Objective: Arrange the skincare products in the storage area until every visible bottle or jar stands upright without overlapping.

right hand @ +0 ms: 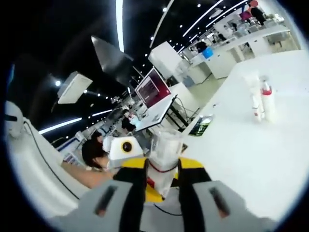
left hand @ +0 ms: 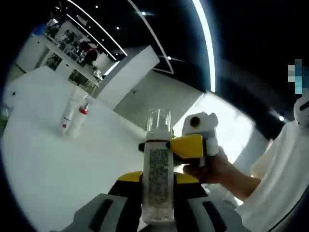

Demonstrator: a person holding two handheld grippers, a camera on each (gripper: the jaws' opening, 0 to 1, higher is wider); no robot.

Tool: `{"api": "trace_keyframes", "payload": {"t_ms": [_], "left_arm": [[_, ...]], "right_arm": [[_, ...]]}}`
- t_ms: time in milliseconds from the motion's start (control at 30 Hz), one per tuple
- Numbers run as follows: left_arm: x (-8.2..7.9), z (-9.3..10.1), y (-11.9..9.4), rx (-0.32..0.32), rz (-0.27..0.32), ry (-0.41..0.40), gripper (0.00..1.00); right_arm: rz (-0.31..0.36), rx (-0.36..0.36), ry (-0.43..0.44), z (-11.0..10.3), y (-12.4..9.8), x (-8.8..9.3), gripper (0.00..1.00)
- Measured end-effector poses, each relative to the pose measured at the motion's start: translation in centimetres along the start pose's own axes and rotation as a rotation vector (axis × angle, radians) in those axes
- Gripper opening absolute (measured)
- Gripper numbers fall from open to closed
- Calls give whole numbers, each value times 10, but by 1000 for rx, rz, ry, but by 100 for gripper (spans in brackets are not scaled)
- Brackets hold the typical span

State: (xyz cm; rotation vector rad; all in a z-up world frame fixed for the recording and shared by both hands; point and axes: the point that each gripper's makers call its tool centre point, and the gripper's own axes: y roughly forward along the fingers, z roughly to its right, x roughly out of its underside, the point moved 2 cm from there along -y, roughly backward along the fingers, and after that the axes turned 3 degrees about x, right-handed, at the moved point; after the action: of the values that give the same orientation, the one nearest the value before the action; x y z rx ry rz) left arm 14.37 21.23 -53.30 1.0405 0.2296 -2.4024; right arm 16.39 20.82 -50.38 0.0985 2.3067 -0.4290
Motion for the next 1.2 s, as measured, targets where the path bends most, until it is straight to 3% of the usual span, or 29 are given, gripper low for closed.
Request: {"api": "trace_keyframes", "payload": {"t_ms": [300,400,633,733,867,1033,1133,1200], "left_arm": [[2,-5,0,-11,-16,-24,25],[3,-16,-4,-66,-27,14,28],[5,-35,-18,-147,-43,14,38],[6,-48,-29,-208,-57,22,43],[-5,-67,-50,-307,-32,29,46],[-25,-97,-90,-502,11,68,43],[-34,-104,-107,-537,41,81,43],[-38,-113,-124,-596,35,119,44]], "right_arm": [[4,39,-76,-2,3,1,23],[6,68,-136,0,6,0,23],[27,93,-169,9,12,-5,23],[43,122,-206,16,12,-13,23],[49,143,-225,27,12,-21,23],[48,153,-211,39,14,-25,23],[43,164,-206,47,14,-27,23],[44,173,-205,53,14,-28,23]]}}
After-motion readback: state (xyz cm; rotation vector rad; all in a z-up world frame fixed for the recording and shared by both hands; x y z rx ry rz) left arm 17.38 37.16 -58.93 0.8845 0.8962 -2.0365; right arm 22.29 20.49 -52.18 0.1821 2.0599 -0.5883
